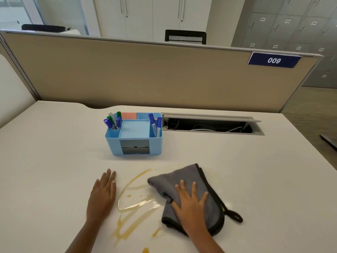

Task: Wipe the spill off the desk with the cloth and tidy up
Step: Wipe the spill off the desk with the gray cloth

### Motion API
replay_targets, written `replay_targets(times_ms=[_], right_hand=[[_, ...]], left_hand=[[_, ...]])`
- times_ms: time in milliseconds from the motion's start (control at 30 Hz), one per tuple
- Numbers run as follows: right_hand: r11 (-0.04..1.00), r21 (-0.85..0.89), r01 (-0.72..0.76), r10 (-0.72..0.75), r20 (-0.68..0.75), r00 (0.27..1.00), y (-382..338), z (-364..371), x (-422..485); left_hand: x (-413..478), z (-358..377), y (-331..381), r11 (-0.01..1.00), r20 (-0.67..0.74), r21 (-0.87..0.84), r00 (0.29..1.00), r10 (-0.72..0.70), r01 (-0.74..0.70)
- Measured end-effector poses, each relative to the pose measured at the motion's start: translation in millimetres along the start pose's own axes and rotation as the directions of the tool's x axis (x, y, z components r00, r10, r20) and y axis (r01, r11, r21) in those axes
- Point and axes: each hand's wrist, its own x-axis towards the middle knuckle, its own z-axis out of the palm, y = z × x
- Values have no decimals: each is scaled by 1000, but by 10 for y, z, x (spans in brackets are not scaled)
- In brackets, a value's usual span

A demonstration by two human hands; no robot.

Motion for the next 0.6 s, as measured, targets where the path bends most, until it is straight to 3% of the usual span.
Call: replay_targets(times_ms=[267,333,400,467,600], right_hand=[[923,64,-380,378,42,925,1187,-241,16],[914,109,-390,393,-3,920,1297,-238,-202],[926,145,-349,357,-31,934,1216,-163,-416],[966,169,-196,212,-82,974,972,-45,-569],[999,45,-28,31,-83,996,282,171,-558]], left_hand=[[-179,-27,-89,999,27,30,999,25,-26],[-176,-28,-93,999,25,45,999,20,-21],[-170,-28,-79,998,16,55,1000,21,-21],[-181,-21,-61,997,10,69,1000,28,-29],[-182,-14,-71,997,14,66,1000,26,-27]])
